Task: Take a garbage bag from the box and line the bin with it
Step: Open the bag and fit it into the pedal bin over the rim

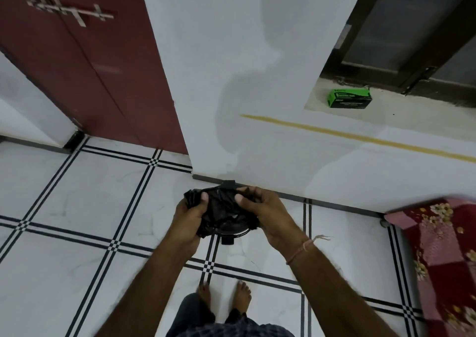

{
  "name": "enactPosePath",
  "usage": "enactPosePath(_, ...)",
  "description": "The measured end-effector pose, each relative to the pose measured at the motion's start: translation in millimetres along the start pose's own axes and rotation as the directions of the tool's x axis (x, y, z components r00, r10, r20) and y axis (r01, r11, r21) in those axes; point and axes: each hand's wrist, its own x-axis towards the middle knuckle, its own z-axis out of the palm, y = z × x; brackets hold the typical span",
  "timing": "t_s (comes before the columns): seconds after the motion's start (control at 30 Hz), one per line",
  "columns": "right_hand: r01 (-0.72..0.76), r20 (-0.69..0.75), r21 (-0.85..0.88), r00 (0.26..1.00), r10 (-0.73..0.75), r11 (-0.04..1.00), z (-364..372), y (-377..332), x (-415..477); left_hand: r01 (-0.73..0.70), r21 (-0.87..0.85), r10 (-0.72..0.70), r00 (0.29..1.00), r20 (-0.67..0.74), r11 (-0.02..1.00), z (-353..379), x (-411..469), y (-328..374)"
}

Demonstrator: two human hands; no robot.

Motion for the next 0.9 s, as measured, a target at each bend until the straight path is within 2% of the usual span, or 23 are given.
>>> enactPosePath(0.1,-0.038,-0.026,0.073,0.999,0.039,0.997,1,3,-2,-0.045,-0.051,0.041,0.997,-0.064,0.998,-5,-2,-2)
enactPosePath(0.2,0.005,-0.098,0.126,0.995,0.008,0.992,8,2,1,-0.032,-0.061,0.026,0.993,-0.111,0.998,-13,0,-1)
enactPosePath(0.27,0.086,-0.163,0.083,0.984,-0.072,0.993,14,0,4,0.001,0.058,0.007,0.991,-0.132,0.998,-26,6,1)
enactPosePath(0.3,0.127,-0.157,0.041,0.980,-0.119,0.991,18,-3,5,-0.007,0.175,0.029,0.992,-0.123,0.985,-33,8,2)
enactPosePath(0.37,0.197,-0.076,-0.068,0.976,-0.202,0.978,25,-13,8,-0.114,0.386,0.119,0.993,0.010,0.915,-42,7,9)
enactPosePath(0.43,0.242,0.075,-0.183,0.970,-0.232,0.953,33,-27,8,-0.271,0.445,0.175,0.953,0.246,0.854,-41,5,22)
enactPosePath(0.5,0.259,0.182,-0.263,0.959,-0.216,0.929,43,-41,9,-0.350,0.454,0.146,0.893,0.425,0.820,-33,10,40)
enactPosePath(0.57,0.275,0.211,-0.264,0.952,-0.223,0.925,47,-51,12,-0.363,0.430,0.134,0.870,0.475,0.827,-24,17,56)
enactPosePath(0.6,0.279,0.189,-0.229,0.953,-0.238,0.933,49,-54,13,-0.379,0.390,0.173,0.866,0.470,0.839,-23,18,61)
enactPosePath(0.67,0.260,0.120,-0.123,0.962,-0.246,0.958,52,-55,11,-0.376,0.320,0.243,0.890,0.386,0.870,-24,21,65)
enactPosePath(0.73,0.195,0.084,-0.015,0.978,-0.193,0.981,58,-50,5,-0.332,0.236,0.255,0.918,0.305,0.913,-30,24,64)
enactPosePath(0.8,0.157,0.058,0.050,0.985,-0.160,0.986,64,-39,1,-0.252,0.137,0.211,0.942,0.261,0.958,-33,26,63)
enactPosePath(0.9,0.160,-0.064,0.101,0.986,-0.154,0.982,69,-28,1,-0.170,0.103,0.140,0.959,0.246,0.980,-37,25,62)
